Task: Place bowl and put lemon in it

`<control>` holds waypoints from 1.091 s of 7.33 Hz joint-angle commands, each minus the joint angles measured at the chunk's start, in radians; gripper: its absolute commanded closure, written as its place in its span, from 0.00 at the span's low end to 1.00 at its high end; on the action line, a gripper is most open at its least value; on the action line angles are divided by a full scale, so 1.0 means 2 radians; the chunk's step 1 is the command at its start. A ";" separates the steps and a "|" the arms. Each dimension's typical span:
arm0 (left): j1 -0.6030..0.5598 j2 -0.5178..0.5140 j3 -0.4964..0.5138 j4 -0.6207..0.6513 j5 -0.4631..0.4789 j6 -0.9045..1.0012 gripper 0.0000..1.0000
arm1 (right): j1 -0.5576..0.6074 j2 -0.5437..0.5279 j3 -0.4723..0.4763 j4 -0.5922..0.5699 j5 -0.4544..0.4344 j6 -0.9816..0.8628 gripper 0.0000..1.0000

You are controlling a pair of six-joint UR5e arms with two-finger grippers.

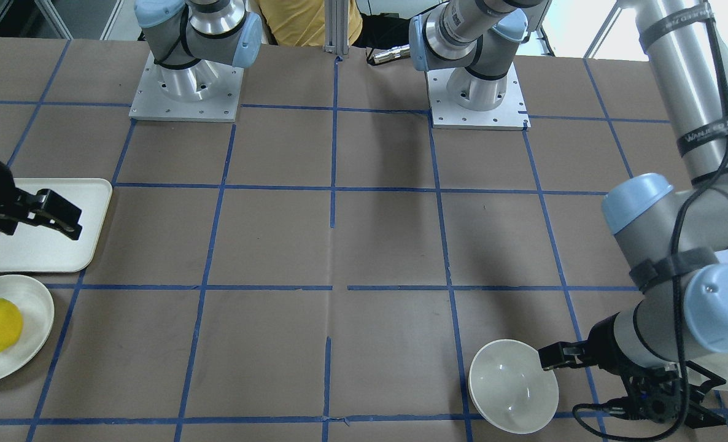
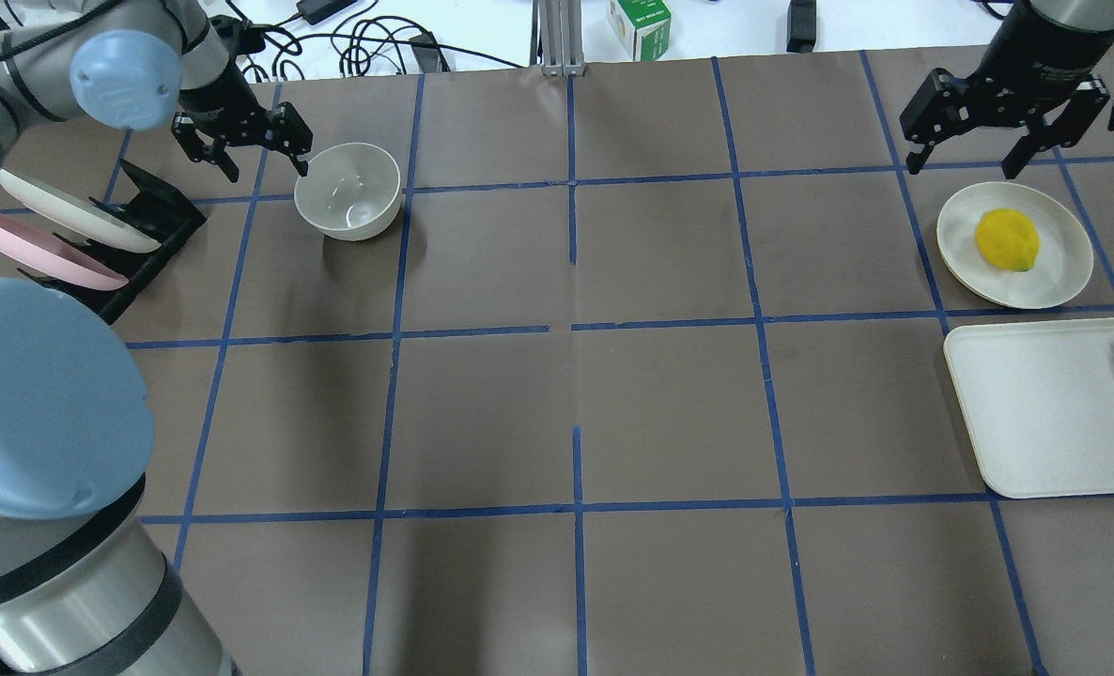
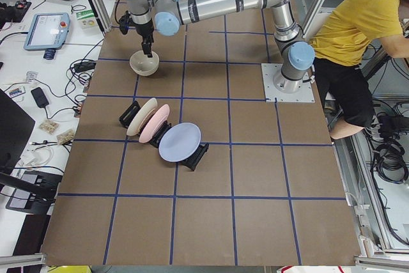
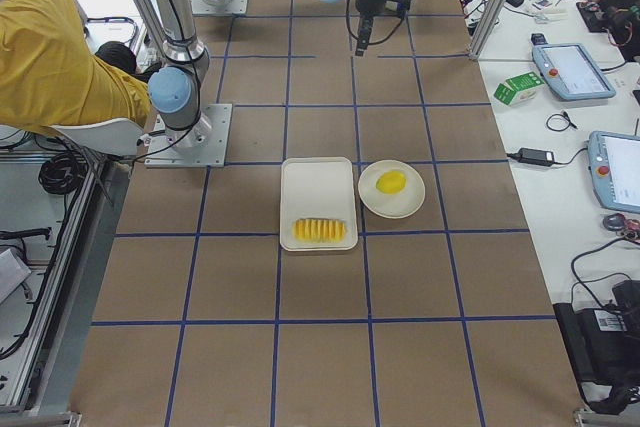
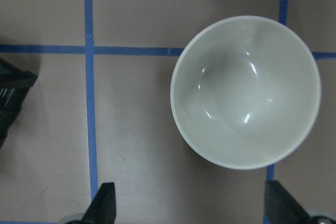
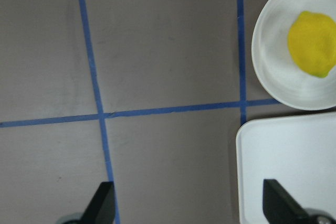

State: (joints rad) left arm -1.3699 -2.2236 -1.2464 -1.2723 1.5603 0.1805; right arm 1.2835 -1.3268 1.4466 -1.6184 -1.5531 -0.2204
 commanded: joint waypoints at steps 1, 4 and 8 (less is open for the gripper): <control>0.002 -0.039 -0.010 0.042 -0.031 -0.006 0.00 | -0.037 0.048 0.001 -0.063 -0.014 -0.068 0.00; 0.003 -0.043 -0.017 0.042 -0.052 0.002 0.66 | -0.060 0.110 0.005 -0.155 -0.019 -0.121 0.00; 0.011 -0.038 -0.017 0.041 -0.051 0.005 1.00 | -0.082 0.160 0.005 -0.199 -0.020 -0.156 0.00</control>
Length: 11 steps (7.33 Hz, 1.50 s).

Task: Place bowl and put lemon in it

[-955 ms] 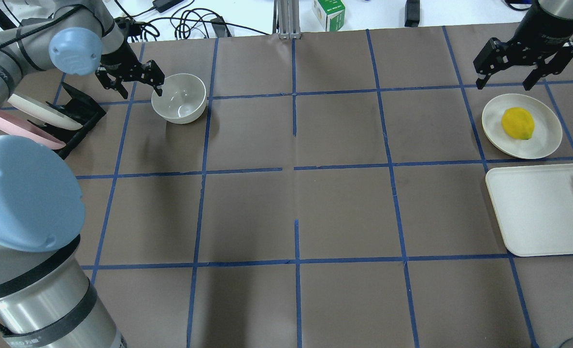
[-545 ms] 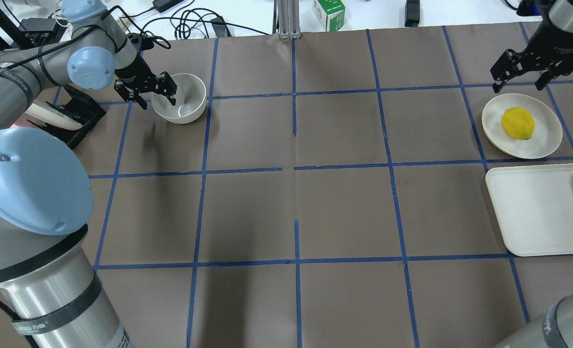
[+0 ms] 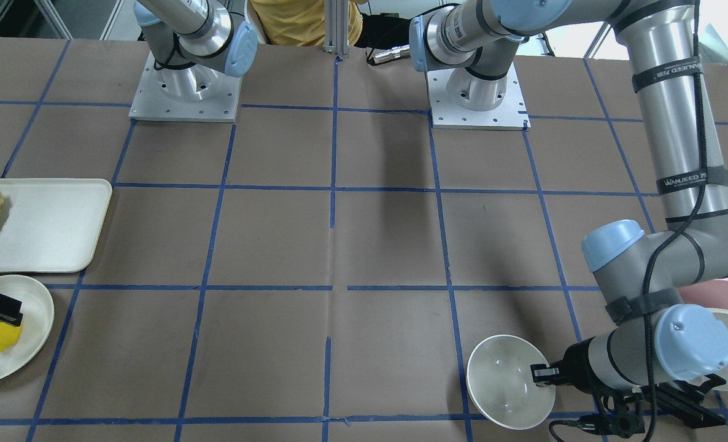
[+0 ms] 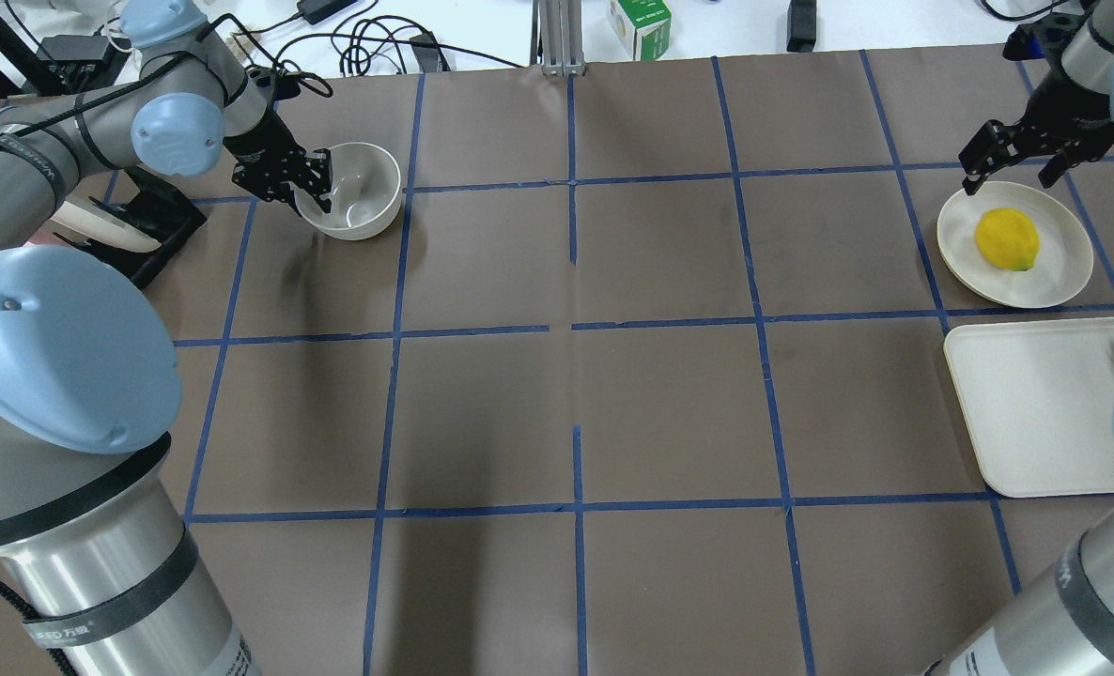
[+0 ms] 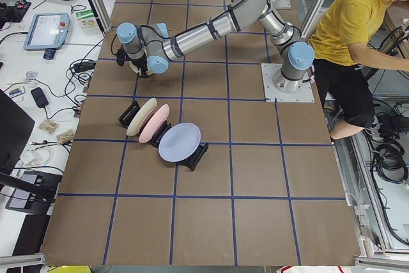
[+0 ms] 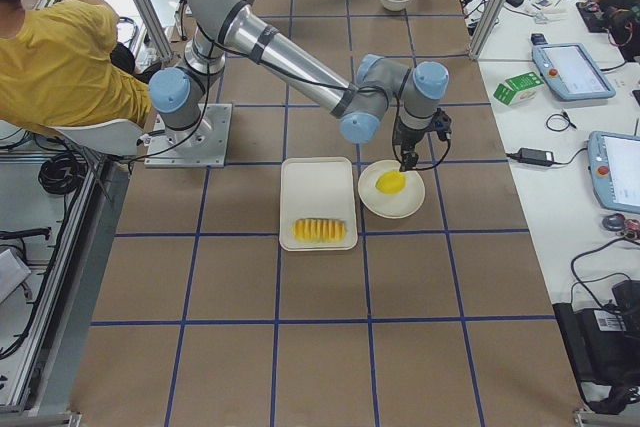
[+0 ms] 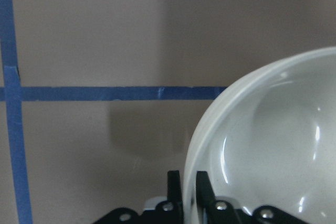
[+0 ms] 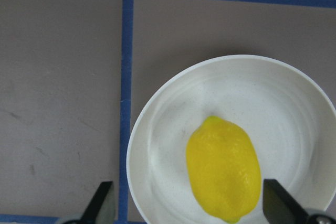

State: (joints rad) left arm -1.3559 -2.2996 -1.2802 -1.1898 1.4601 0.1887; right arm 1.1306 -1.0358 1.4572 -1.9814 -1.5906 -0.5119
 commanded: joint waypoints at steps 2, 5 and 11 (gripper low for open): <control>0.005 0.010 0.008 -0.012 -0.004 0.000 1.00 | -0.026 0.039 0.000 -0.020 -0.001 -0.046 0.00; -0.058 0.077 -0.036 -0.117 -0.085 -0.030 1.00 | -0.026 0.053 0.000 -0.020 0.001 -0.042 0.23; -0.194 0.137 -0.233 0.109 -0.064 -0.205 1.00 | -0.011 -0.015 -0.015 0.087 -0.029 0.007 1.00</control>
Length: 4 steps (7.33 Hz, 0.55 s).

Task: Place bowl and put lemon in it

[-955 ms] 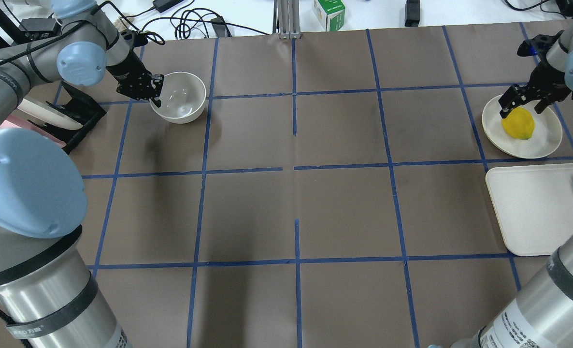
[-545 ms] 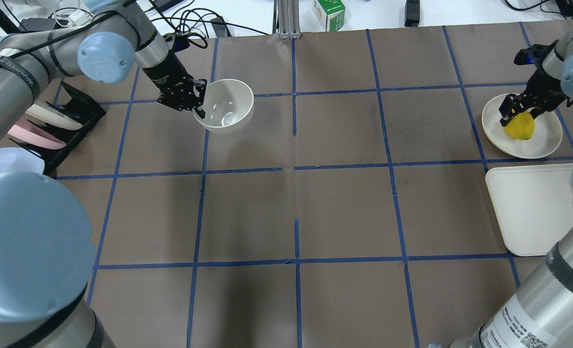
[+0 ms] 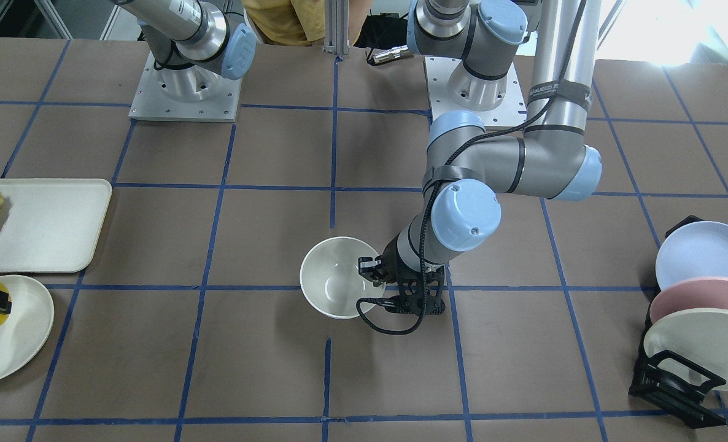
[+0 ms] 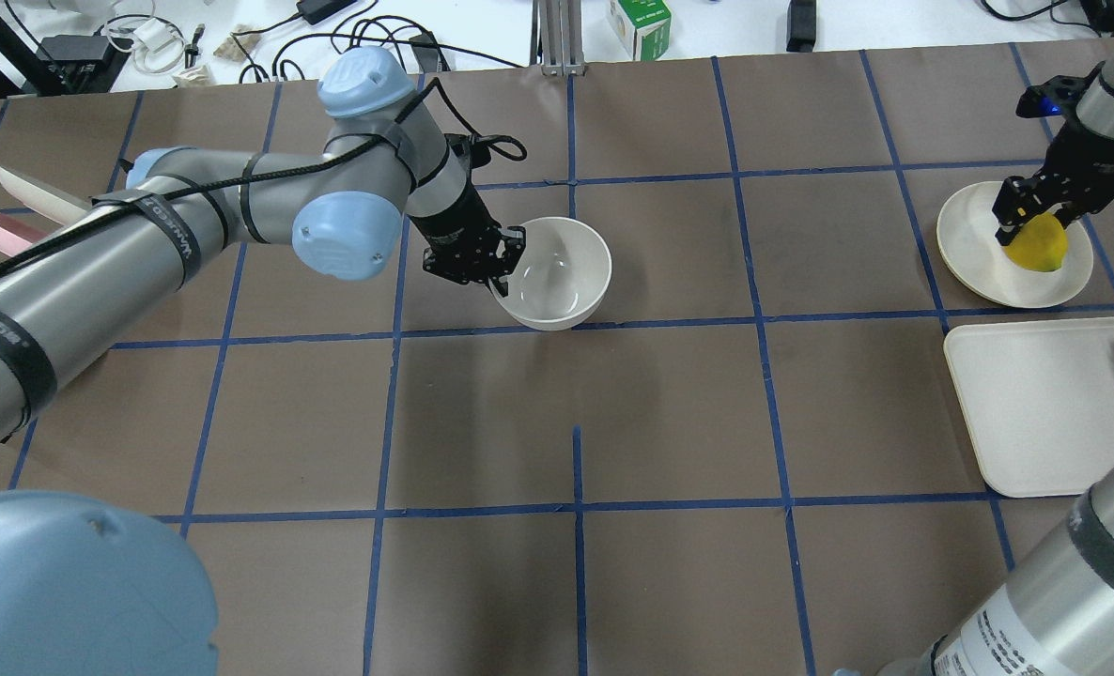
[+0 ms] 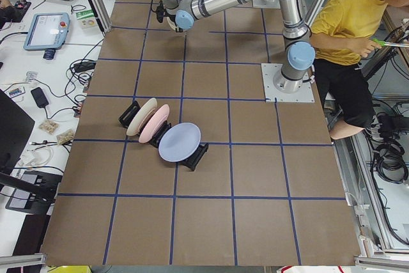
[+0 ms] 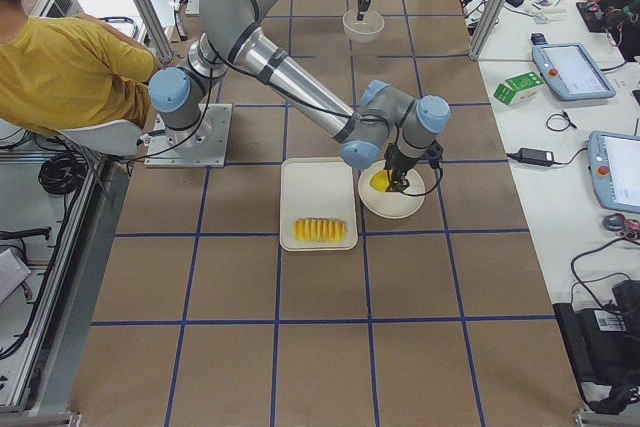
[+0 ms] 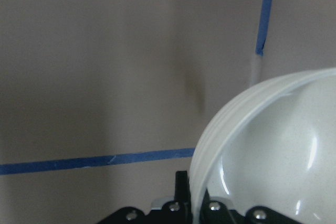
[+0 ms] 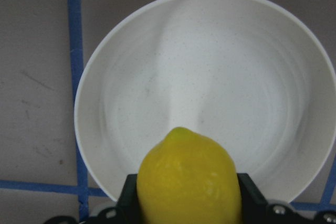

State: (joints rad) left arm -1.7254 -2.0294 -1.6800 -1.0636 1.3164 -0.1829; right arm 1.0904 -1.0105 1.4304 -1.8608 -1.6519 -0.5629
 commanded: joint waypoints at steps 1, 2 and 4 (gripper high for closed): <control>-0.015 0.002 -0.039 0.058 0.009 -0.027 1.00 | 0.034 -0.053 -0.003 0.046 0.001 0.066 1.00; -0.014 0.000 -0.040 0.058 0.009 -0.022 1.00 | 0.058 -0.074 -0.015 0.090 0.001 0.100 1.00; -0.006 0.002 -0.028 0.069 0.004 -0.035 0.00 | 0.097 -0.088 -0.041 0.139 0.022 0.169 1.00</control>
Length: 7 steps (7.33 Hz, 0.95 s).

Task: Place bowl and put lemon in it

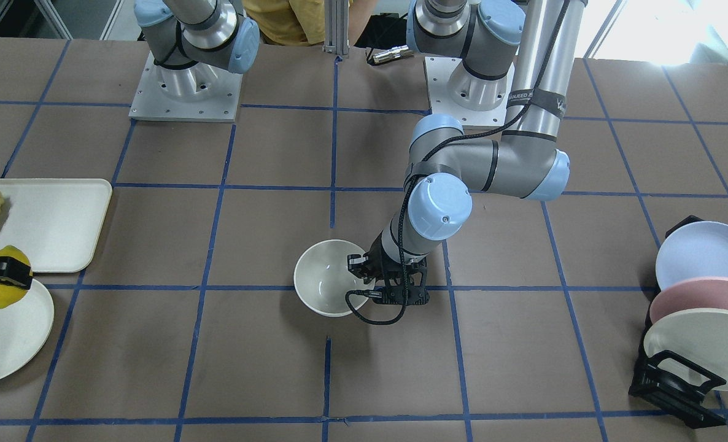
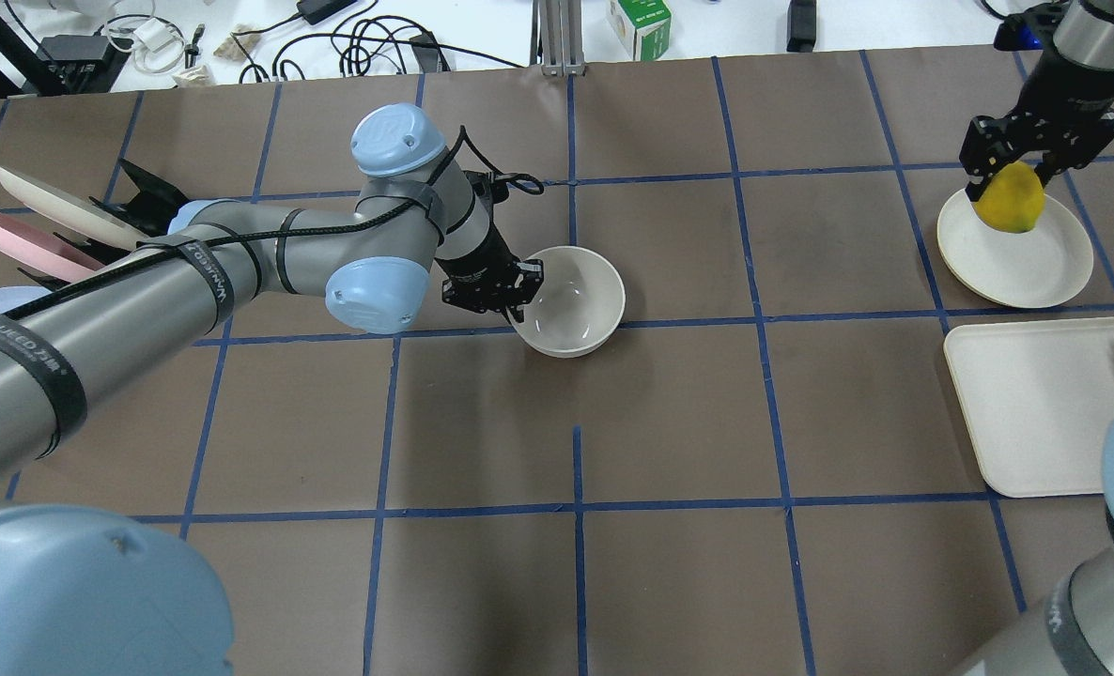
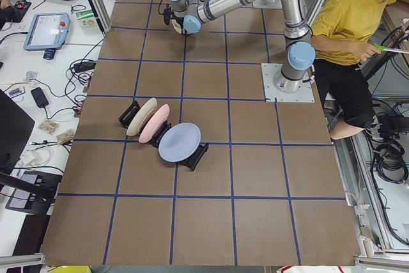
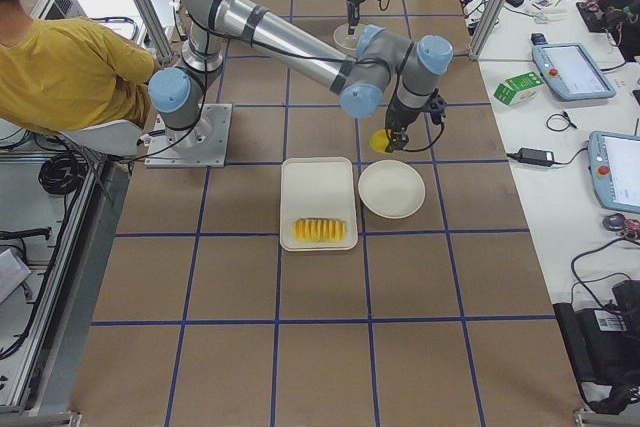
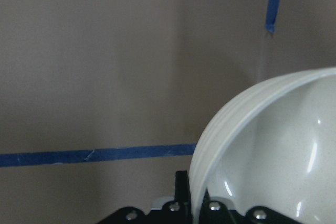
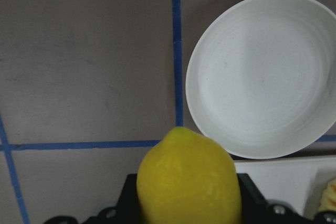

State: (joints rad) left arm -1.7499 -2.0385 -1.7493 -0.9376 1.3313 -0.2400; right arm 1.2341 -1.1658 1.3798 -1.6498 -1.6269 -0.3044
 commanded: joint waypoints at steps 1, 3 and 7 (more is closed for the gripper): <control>0.029 0.021 0.019 -0.020 -0.003 -0.002 0.00 | 0.042 -0.018 -0.020 0.045 0.025 0.082 1.00; 0.046 0.074 0.089 -0.163 0.023 0.030 0.00 | 0.088 -0.026 -0.020 0.041 0.027 0.134 1.00; 0.097 0.165 0.151 -0.333 0.119 0.178 0.00 | 0.220 -0.022 -0.017 0.014 0.061 0.279 1.00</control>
State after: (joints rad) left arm -1.5934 -1.7636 -1.4674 -1.5374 1.5344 0.0218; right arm 1.6031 -1.2138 1.3438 -1.5984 -1.5378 0.1748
